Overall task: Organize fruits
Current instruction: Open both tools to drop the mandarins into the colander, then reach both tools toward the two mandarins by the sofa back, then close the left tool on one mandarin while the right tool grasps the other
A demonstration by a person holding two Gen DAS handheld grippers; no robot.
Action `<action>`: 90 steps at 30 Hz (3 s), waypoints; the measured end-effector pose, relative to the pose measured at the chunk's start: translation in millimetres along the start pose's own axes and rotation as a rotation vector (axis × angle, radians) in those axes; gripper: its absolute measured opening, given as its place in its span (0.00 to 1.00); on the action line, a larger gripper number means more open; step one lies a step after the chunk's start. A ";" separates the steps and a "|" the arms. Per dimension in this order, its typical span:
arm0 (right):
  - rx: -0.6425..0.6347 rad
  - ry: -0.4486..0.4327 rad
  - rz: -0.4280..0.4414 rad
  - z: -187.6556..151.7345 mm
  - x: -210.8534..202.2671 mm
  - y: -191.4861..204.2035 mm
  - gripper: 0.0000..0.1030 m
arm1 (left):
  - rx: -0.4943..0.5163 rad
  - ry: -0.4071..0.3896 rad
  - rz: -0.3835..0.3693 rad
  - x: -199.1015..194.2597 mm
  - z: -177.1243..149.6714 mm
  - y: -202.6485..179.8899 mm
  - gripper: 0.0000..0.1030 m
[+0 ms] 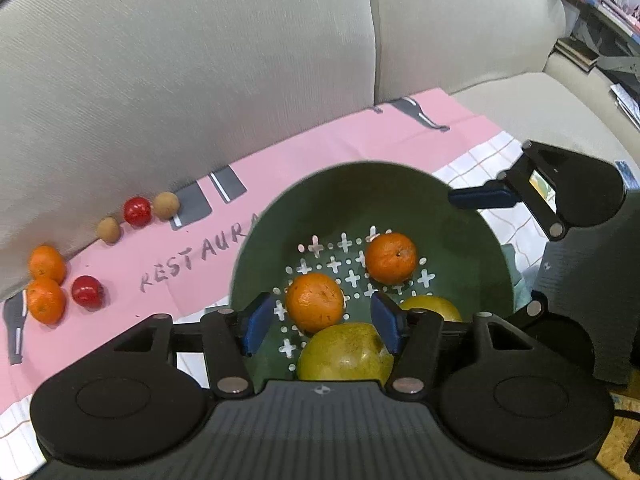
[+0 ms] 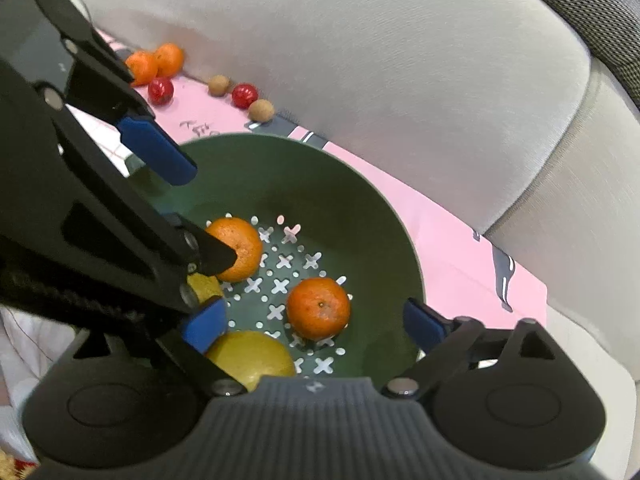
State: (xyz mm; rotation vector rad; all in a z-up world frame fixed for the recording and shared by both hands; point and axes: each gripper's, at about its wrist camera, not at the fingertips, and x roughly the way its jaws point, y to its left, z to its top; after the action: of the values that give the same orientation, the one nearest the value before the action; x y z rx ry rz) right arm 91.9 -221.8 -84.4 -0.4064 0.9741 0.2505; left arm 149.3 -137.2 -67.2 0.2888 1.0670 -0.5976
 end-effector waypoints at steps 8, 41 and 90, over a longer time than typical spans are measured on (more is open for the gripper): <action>0.098 -0.029 0.025 2.0 -19.5 2.9 0.91 | 0.004 -0.069 0.053 -32.7 -5.0 7.2 0.70; 0.238 -0.220 0.222 112.1 -24.2 60.9 0.89 | -0.442 -0.331 0.138 -96.2 -43.4 166.6 0.70; 0.122 -0.146 0.288 207.6 124.9 113.3 0.62 | -0.741 -0.254 0.090 14.4 -71.7 293.5 0.49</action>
State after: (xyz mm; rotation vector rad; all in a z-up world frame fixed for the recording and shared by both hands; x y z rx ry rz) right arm 271.4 -25.4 -111.5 -0.1330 0.8968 0.4724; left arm 274.1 130.8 -131.0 -0.3763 0.9527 -0.1235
